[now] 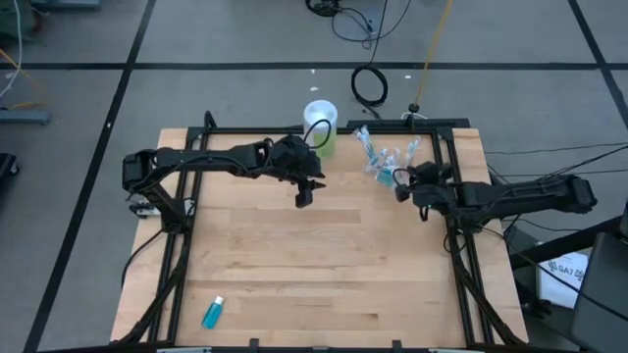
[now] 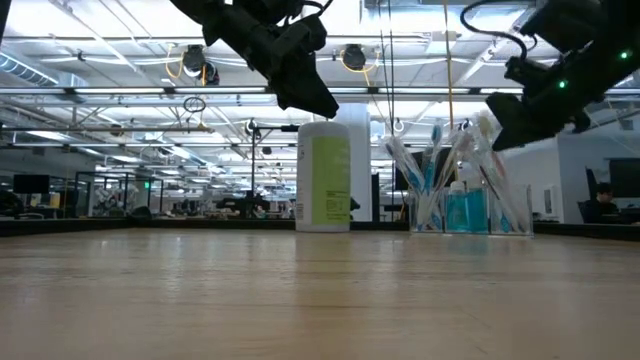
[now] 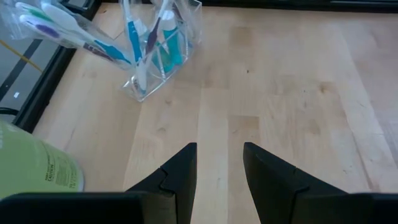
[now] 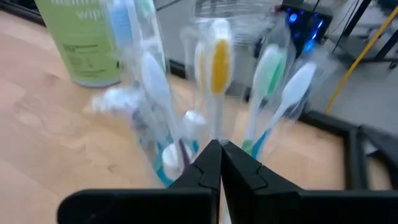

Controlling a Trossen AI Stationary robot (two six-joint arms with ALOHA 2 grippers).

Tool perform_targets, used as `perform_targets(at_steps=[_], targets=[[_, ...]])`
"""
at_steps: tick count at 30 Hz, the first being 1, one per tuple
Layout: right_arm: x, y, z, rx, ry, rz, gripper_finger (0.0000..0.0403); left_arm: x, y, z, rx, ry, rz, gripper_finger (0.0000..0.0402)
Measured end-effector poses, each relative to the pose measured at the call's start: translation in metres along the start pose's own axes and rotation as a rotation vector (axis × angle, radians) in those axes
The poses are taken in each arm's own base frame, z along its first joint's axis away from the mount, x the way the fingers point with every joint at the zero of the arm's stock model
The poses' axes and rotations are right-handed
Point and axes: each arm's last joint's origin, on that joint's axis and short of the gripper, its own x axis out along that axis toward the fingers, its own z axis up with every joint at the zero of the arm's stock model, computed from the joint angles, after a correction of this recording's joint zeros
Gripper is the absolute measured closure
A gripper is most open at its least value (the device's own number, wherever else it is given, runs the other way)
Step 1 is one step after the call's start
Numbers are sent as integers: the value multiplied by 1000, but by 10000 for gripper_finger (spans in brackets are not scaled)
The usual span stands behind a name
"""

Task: Pick & Place toothbrushing station
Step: Put the orange toothbrush into the transparent organizer, then put the blue mouthwash into the transparent organizer

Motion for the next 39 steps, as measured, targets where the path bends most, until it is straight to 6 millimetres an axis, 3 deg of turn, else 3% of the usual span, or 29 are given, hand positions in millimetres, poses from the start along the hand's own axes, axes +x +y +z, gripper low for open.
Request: perform_targets(at_steps=[9, 17, 23, 30, 35, 39], targets=[[8, -4, -24, 25, 58, 0, 403, 0, 2, 0, 0, 6, 46, 263], [8, 0, -20, -72, 34, 54, 399, 0, 2, 0, 0, 6, 51, 263], [5, -1, -16, -97, 6, 80, 356, -9, 3, 1, -5, 13, 56, 263], [-4, -7, -4, -100, -56, 112, 282, -51, 1, 3, -41, 45, 66, 263], [-20, -8, 29, -31, -154, 220, 260, -92, -5, 5, -50, 40, 100, 263], [-33, -4, 57, 48, -303, 412, 261, -132, -11, 7, -34, -17, 143, 263]])
